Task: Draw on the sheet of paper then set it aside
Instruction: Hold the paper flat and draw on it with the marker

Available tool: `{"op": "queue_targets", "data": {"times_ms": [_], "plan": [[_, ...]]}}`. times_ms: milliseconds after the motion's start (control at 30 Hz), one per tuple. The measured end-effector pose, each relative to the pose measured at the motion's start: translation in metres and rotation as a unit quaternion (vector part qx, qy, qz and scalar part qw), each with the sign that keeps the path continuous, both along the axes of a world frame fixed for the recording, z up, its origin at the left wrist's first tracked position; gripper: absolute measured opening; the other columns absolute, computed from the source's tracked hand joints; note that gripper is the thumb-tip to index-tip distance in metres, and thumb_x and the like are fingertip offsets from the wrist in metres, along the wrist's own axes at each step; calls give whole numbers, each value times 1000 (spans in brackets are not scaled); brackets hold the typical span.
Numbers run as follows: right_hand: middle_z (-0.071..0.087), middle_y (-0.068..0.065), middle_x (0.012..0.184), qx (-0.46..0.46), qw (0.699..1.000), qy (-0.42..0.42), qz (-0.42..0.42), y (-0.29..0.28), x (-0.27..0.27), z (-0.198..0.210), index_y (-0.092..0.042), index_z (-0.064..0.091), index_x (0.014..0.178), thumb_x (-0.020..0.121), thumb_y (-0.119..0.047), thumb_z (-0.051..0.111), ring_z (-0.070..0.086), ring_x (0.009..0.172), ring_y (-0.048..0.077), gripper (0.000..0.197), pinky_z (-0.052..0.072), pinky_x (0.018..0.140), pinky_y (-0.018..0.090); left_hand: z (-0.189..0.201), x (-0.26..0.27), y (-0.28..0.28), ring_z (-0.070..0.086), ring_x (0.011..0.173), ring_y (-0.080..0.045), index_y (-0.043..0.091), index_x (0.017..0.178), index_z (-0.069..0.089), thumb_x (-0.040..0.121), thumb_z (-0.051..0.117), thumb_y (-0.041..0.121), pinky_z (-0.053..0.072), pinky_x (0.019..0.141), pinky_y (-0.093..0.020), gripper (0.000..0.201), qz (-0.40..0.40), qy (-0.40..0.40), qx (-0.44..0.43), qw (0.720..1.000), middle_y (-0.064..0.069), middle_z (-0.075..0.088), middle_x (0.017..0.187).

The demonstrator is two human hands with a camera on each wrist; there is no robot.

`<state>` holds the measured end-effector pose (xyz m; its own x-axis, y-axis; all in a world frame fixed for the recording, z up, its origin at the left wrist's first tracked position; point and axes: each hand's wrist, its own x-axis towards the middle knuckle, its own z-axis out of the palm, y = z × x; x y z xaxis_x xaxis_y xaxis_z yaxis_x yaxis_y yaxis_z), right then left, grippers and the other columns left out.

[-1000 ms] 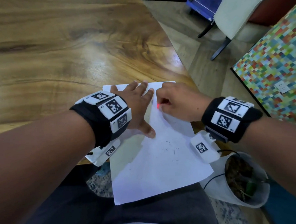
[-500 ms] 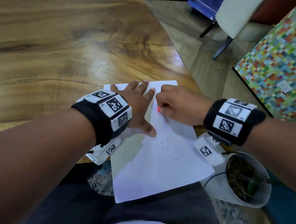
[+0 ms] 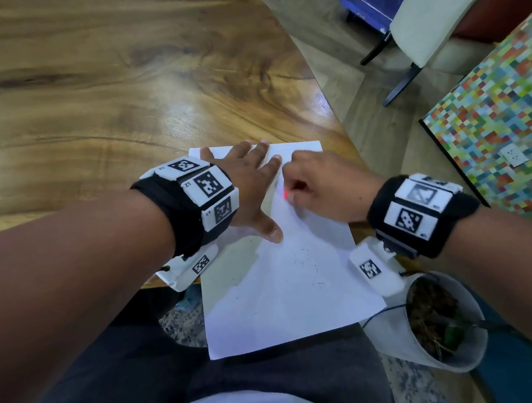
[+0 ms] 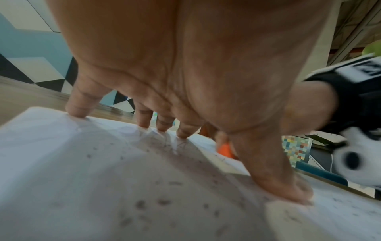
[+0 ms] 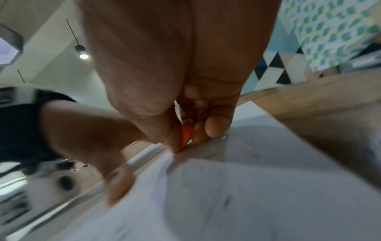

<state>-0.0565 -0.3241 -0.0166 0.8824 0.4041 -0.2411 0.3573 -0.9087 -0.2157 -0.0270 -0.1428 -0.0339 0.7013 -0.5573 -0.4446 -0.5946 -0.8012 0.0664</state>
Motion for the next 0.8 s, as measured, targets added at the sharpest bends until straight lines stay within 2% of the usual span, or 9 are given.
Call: {"op": "queue_targets", "data": {"times_ms": [133, 233, 300, 433, 533, 600, 700, 800], "plan": [[48, -8, 88, 21, 998, 31, 49, 6, -19, -1, -19, 63, 88, 88, -23, 59, 49, 79, 13, 6, 44, 75, 31, -2, 1, 2, -9, 156, -23, 27, 161, -8, 64, 63, 89, 20, 113, -71, 136, -5, -6, 2, 1000, 0, -18, 169], [48, -5, 90, 7, 1000, -23, 4, 0, 3, -2, -17, 62, 89, 89, -22, 58, 49, 83, 17, 7, 45, 80, 34, -1, 1, 2, -8, 157, -23, 27, 161, -7, 63, 62, 90, 19, 115, -70, 135, -6, -6, 1, 1000, 0, -17, 170], [49, -5, 91, -2, 997, -58, -47, -9, 22, -4, -22, 60, 87, 89, -25, 57, 54, 88, 20, 6, 47, 85, 38, -1, 0, 3, -6, 157, -24, 30, 161, -5, 62, 59, 93, 19, 115, -68, 133, -9, -13, -1, 1000, -2, -14, 170], [52, -5, 93, -29, 995, -42, -86, -16, 42, -7, -27, 56, 83, 91, -30, 55, 52, 90, 18, 8, 48, 89, 42, -1, -3, 15, -7, 156, -25, 38, 160, -8, 59, 59, 95, 17, 117, -66, 134, -10, -10, 8, 1000, -5, -13, 169], [49, -9, 89, -22, 993, -53, -99, -13, 35, -6, -27, 54, 80, 90, -31, 55, 52, 89, 17, 10, 46, 92, 41, 1, -5, 25, -13, 156, -23, 39, 158, -14, 57, 60, 95, 12, 119, -67, 138, -2, 1, 21, 1000, -2, -20, 168], [49, -7, 90, -12, 996, -41, -80, -5, 20, -5, -24, 56, 82, 90, -29, 55, 52, 90, 18, 9, 47, 88, 40, 2, -5, 26, -15, 156, -22, 38, 158, -16, 57, 61, 95, 11, 120, -66, 139, 3, 8, 25, 1000, -1, -23, 168], [49, -3, 93, 20, 1000, 4, 7, 13, -16, -3, -21, 57, 86, 90, -24, 54, 52, 85, 19, 6, 46, 79, 37, 1, -5, 24, -14, 156, -24, 37, 158, -17, 57, 61, 95, 11, 120, -66, 141, -1, 8, 26, 1000, -3, -23, 168], [46, -6, 91, 20, 998, 24, 47, 22, -28, -1, -21, 59, 87, 90, -23, 54, 51, 83, 17, 6, 46, 76, 35, 1, -4, 25, -15, 156, -24, 37, 158, -17, 57, 61, 95, 11, 119, -66, 140, -3, 10, 26, 1000, -3, -24, 168]]}}
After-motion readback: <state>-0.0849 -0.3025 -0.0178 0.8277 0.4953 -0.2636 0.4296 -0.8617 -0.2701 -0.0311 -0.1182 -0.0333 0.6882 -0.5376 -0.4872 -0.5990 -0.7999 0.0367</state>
